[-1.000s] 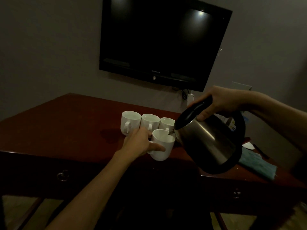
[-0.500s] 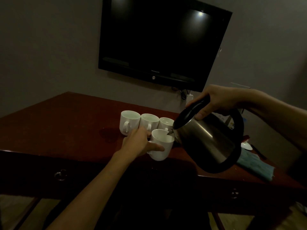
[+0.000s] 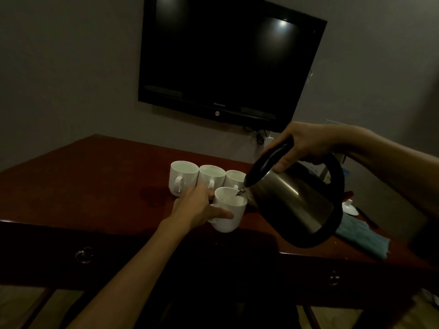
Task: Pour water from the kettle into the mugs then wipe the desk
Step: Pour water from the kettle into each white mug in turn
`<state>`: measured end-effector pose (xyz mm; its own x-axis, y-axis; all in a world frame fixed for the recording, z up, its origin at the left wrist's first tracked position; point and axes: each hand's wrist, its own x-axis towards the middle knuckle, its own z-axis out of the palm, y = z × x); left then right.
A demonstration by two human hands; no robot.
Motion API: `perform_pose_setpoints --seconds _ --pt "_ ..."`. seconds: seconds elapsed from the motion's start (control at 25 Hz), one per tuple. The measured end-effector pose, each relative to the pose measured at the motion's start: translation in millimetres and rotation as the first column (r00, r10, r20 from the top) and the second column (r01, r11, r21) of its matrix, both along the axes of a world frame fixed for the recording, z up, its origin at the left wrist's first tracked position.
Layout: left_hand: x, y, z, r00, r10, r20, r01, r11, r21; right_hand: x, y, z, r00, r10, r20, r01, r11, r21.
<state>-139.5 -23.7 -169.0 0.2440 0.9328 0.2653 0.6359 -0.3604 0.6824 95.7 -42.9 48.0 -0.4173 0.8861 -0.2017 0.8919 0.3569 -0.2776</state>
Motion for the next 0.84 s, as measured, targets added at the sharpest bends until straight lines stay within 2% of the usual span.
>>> perform_pose_setpoints --seconds 0.84 --pt "-2.5 0.1 -2.2 0.999 -0.027 0.028 0.027 1.000 0.001 -6.9 0.1 4.9 0.999 -0.047 0.020 0.047 0.999 -0.019"
